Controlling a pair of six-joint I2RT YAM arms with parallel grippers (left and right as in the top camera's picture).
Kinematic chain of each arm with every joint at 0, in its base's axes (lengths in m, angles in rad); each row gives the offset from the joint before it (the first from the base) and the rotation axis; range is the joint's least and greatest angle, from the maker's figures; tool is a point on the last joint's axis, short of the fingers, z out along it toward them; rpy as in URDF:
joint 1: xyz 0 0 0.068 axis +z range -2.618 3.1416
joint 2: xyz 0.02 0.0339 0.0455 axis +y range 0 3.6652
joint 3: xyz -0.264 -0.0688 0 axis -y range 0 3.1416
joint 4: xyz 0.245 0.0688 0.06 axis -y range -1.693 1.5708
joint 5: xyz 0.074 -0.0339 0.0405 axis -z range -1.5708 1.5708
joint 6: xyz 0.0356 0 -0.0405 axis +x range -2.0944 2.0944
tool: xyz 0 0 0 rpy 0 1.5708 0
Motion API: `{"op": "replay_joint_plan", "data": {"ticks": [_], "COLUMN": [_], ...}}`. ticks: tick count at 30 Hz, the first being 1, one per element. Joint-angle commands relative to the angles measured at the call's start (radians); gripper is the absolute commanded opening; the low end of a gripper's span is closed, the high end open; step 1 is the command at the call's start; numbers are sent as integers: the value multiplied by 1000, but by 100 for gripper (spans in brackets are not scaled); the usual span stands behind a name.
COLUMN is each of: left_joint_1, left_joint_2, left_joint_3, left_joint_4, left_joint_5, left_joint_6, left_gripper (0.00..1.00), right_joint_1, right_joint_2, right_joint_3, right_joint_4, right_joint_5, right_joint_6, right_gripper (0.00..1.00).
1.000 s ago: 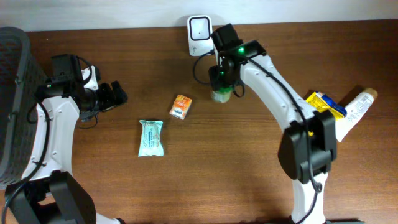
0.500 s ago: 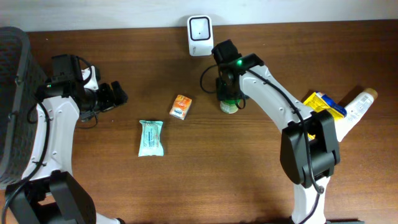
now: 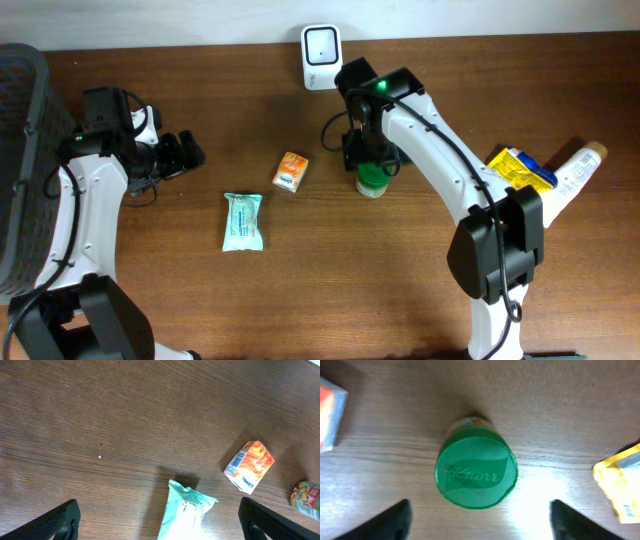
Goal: Scan the item barcode
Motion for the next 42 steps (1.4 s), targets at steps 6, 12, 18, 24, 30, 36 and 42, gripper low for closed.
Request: {"op": "replay_joint_plan", "data": {"ticks": [6,12,18,24,30,36,42], "left_joint_1": [3,3,3,3,3,3,3], "left_joint_2": [15,15,15,15,15,15,15], "left_joint_3": [-4,-4,-4,-4,-4,-4,-4], "left_joint_4": [-1,-1,-1,-1,-1,-1,-1], "left_joint_5": [-3,-3,-3,-3,-3,-3,-3], "left_joint_6": [2,2,2,2,2,2,2], "left_gripper": [99,99,99,99,99,99,99], "right_joint_1": [0,0,0,0,0,0,-1], "right_joint_2": [-12,66,114,118,118,118,118], "right_joint_3": [50,50,48,23,-27,-27,-27], "right_joint_4": [-27,8,18,25,28,29,40], "right_joint_5": [1,19,36,36,35,33,-60], "right_joint_6": [-163,-231,-231,-231,-231,-231,-220], "right_gripper": [98,97,94,90,85,80,64]}}
